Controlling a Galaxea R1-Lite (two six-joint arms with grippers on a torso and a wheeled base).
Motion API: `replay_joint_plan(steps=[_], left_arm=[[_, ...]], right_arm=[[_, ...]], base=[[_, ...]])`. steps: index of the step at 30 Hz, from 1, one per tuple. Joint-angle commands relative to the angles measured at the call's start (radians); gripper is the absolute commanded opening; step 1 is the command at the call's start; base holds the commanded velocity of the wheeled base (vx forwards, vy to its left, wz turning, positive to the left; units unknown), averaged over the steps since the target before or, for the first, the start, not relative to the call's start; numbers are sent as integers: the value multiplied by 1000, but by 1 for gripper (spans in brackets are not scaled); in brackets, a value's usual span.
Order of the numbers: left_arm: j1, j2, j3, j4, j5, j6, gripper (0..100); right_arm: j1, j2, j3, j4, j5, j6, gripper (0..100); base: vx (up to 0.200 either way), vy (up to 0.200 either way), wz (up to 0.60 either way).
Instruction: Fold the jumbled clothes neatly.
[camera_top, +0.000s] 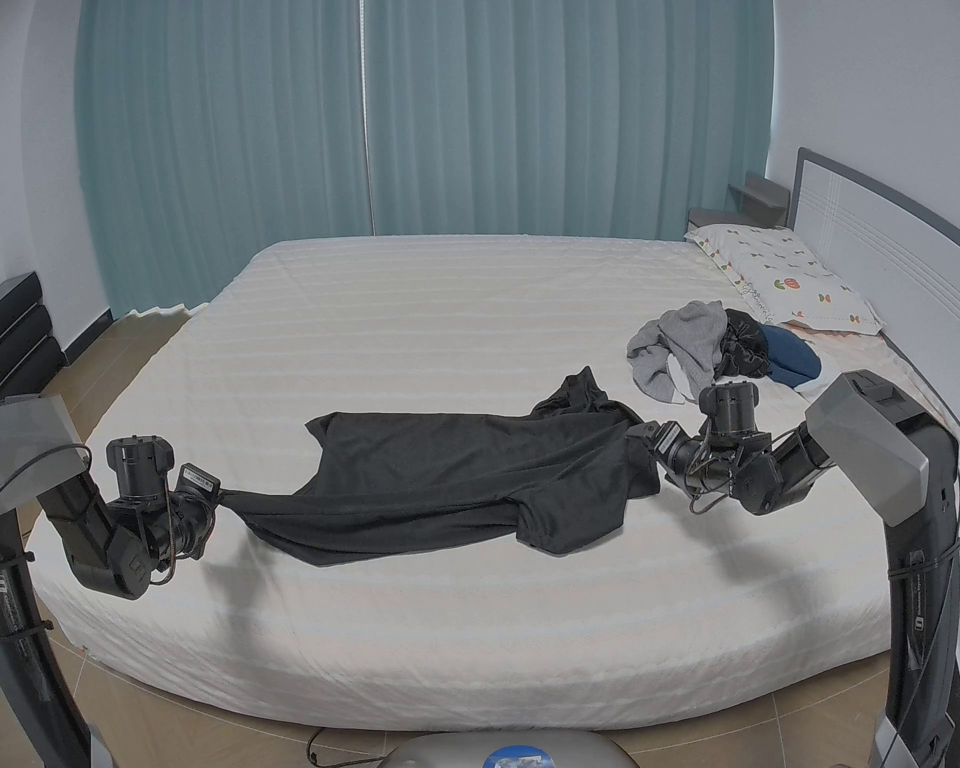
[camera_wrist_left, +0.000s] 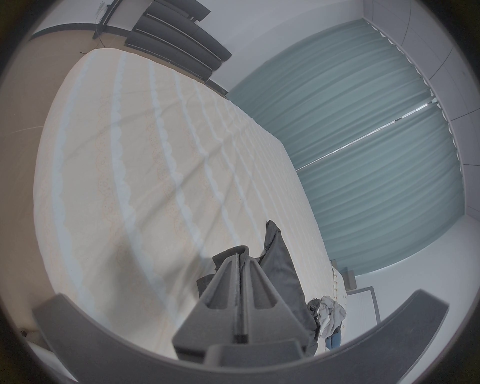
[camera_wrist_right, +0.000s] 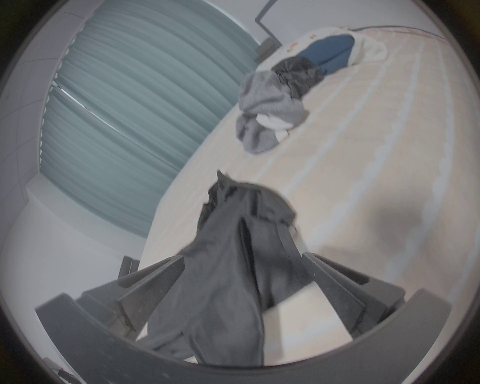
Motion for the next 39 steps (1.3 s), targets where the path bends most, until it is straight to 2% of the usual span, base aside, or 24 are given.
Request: replay_joint_plan(steps=[1, 5, 15, 16, 21, 28, 34, 39], left_arm=[[-4, -12, 24, 3, -6, 0, 0], [-4, -13, 24, 3, -6, 1, 0], [-5, -12, 29, 3, -7, 1, 0], [-5, -12, 29, 3, -7, 1, 0], [-5, -13, 30, 1, -6, 1, 0], [-7, -15, 37, 7, -7, 23, 0], [-23, -62, 93, 20, -30, 132, 0], [-45, -157, 113, 130, -44, 178, 0]], right_arm=[[40, -106, 197, -10, 45, -2, 100], [96, -72, 240, -33, 68, 9, 100], [168, -15, 207, -73, 59, 6, 100], [168, -15, 207, -73, 59, 6, 0], [175, 31, 144, -68, 8, 0, 0], [156, -55, 234, -65, 8, -2, 0], [105, -218, 380, -59, 51, -3, 0], [54, -360, 546, -58, 99, -12, 0]], base=[[0, 0, 0], [0, 0, 0], [0, 0, 0], [0, 0, 0], [0, 0, 0], [0, 0, 0], [0, 0, 0], [0, 0, 0]])
